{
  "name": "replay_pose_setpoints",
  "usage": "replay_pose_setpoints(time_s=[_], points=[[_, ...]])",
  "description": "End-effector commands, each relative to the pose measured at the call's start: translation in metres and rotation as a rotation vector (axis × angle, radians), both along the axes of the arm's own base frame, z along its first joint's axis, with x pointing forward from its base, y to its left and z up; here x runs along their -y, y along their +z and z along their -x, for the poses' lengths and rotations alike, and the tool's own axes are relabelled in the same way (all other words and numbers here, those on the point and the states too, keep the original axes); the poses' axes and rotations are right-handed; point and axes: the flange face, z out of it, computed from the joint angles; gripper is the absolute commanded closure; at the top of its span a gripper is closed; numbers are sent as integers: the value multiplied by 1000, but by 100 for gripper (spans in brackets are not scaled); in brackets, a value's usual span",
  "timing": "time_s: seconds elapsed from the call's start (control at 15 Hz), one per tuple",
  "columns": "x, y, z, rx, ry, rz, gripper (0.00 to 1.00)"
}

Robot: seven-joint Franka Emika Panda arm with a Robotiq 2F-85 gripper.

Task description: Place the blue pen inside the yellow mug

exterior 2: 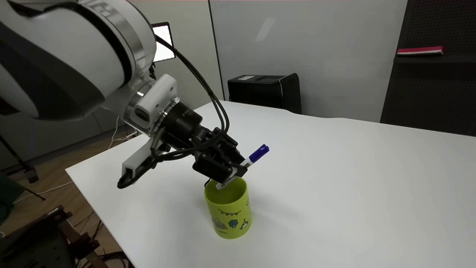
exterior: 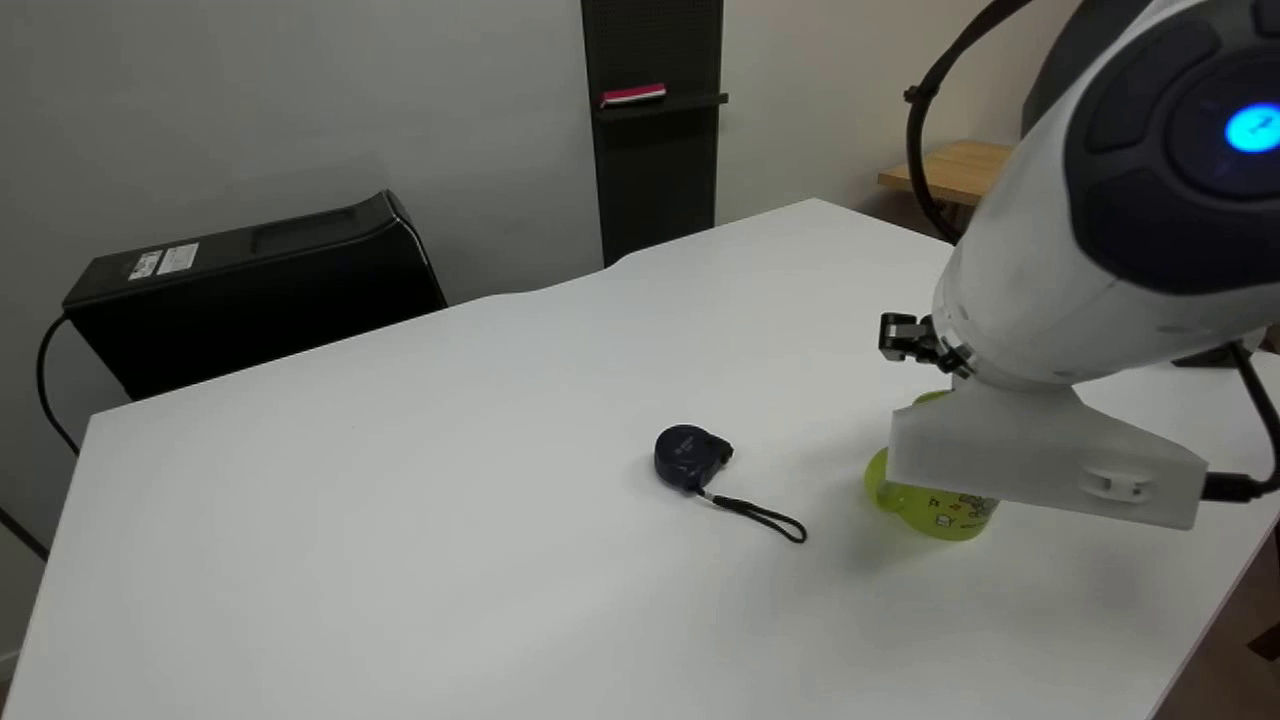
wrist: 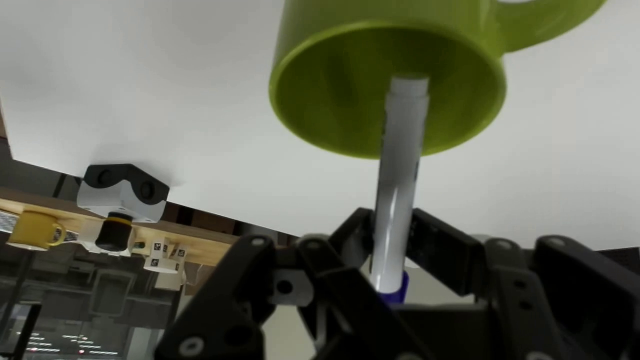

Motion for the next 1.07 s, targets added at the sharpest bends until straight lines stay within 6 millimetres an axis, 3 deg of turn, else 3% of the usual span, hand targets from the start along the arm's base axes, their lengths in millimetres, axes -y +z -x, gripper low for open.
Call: replay_pose_setpoints(time_s=[0.0,0.6,0.67,0.73,0.8,1.0], points=[[-4,-8,-6,-10,-8,4,94],[-13,-26,-8,-34,-10,22,94],[-13,-27,-9,-35,-13,24,77],[-13,-28,-9,-36,-15,28,51],[-13,-30,-9,-38,-15,32,50],[-13,-31,-11,-37,-25,39,32]])
